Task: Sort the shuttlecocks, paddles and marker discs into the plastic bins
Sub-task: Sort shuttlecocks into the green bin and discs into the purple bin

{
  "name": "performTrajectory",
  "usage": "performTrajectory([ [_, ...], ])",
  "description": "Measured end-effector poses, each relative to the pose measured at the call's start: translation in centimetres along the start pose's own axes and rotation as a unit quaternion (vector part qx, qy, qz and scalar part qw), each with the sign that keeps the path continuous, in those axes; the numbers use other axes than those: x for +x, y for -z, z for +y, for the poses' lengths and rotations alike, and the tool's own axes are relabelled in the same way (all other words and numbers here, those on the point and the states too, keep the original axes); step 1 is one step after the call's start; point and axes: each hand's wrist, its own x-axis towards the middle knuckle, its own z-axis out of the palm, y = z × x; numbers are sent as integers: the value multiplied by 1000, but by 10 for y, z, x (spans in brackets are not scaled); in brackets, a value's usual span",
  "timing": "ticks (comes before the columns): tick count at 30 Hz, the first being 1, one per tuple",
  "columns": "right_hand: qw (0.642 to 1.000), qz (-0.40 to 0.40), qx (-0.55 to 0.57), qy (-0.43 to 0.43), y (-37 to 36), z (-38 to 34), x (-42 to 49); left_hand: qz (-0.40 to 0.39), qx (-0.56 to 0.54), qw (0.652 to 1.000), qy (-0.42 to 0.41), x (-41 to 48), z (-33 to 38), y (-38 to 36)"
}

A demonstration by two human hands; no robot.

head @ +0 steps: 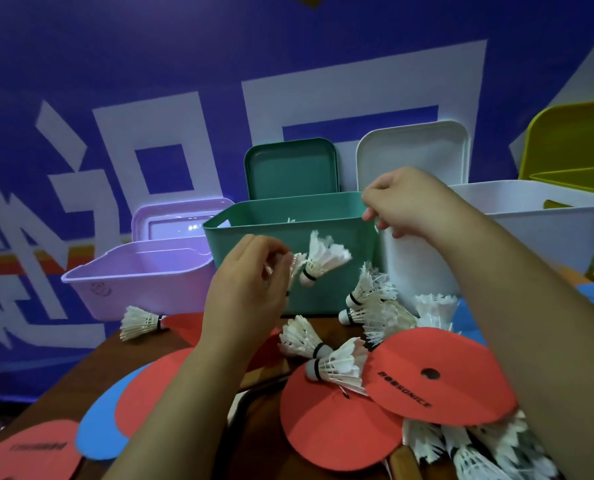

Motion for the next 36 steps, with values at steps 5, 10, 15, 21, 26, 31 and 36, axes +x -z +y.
performTrajectory([
  [5,995,-66,-74,21,6,-9,-7,31,-152,975,158,8,8,5],
  [10,971,-181,-103,117,8,-17,-24,-2,-280,921,272,15,2,0],
  [15,942,-210,-210,155,-10,-14,-24,15,-347,893,287,19,2,1],
  [21,937,-193,-257,137,-8,-9,-20,95,-321,905,261,30,-8,12],
  [26,941,-180,-246,148,-6,-8,-16,110,-241,943,201,68,-10,26],
  [31,942,-178,-239,154,-4,-10,-17,53,-53,983,170,103,-34,12],
  [36,947,-162,-228,157,0,-10,-17,-27,-4,976,216,86,-61,-12],
])
